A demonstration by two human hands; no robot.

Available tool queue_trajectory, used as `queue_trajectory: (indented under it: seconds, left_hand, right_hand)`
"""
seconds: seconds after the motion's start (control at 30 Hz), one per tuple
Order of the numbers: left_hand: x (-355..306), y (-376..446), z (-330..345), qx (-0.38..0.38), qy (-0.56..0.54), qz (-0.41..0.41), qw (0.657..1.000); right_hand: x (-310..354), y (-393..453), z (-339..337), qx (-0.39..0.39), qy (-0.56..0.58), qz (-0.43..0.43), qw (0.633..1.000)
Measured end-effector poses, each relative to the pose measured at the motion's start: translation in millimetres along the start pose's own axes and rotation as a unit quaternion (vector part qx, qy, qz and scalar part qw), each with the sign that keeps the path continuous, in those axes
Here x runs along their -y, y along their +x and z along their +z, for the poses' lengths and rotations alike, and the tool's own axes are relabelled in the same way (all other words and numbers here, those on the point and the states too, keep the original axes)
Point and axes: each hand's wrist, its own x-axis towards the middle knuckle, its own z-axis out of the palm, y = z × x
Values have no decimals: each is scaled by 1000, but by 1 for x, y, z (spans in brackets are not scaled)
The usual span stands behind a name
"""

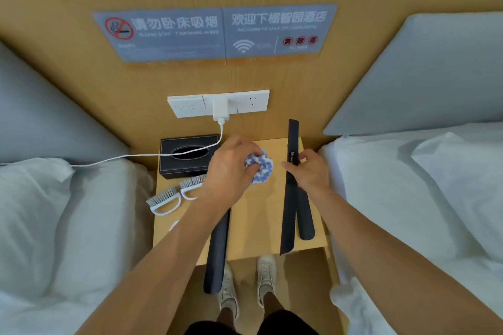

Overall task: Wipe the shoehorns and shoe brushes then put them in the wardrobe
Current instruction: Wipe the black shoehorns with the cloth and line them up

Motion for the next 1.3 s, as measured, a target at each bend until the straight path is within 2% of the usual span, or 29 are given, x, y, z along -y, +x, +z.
queue_trajectory:
  seconds: [0.23,0.6,0.97,1.13,1.3]
  left_hand:
    - [39,-5,32,25,4,-57,998]
    - [91,-2,76,38,21,-99,994]
    - [115,-12,100,36,4,-126,991]
    - [119,-12,97,37,2,-130,991]
    - [122,-11,84,9,3,-128,992]
  right_hand:
    - [-47,34,50,29,-176,6,984]
    - [-67,98,102,51,-296,2,954]
    - [-83,150,121,62,-375,-11,925]
    - [-80,149,123,81,-401,-33,912]
    - [-71,132,123,56,-391,-40,918]
